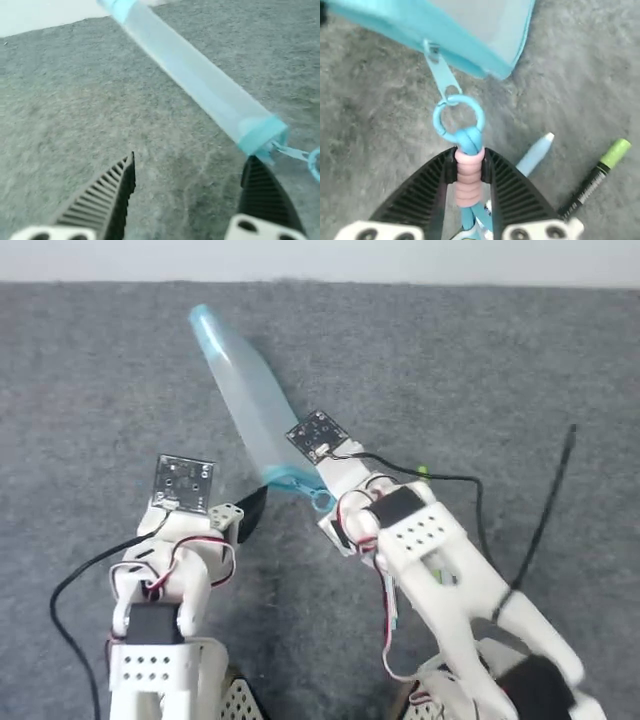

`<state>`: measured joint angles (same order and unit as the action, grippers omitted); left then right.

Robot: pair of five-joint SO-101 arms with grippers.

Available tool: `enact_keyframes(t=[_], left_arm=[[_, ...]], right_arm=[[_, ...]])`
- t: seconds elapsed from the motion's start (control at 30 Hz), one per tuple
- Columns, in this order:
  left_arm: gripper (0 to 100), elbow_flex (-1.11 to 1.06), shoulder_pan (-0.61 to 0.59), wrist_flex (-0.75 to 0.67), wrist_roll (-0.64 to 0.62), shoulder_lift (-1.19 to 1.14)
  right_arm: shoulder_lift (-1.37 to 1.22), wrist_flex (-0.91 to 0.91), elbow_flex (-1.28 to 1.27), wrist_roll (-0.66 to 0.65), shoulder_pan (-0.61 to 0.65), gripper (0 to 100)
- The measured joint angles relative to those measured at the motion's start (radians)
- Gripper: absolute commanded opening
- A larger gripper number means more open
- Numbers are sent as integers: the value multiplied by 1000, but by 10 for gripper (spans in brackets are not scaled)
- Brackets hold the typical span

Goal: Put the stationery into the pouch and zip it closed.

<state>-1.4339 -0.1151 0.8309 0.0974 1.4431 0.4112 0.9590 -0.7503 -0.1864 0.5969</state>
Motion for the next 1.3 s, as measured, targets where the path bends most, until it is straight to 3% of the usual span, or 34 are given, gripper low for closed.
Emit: enact_keyframes(t=[0.17,0.4,0.7,0.97,1.3], left_arm=[[349,0,91,6,0,0],[365,66,170,161,0,0],[364,34,169,52,0,0],[364,14,106,9,5,2],[364,14,176,120,0,3]], right_arm=[[120,58,-2,3,-9,6],[137,98,34,3,-11,6],[137,178,58,9,95,6],[143,181,58,9,103,6],[143,183,158,15,69,6]])
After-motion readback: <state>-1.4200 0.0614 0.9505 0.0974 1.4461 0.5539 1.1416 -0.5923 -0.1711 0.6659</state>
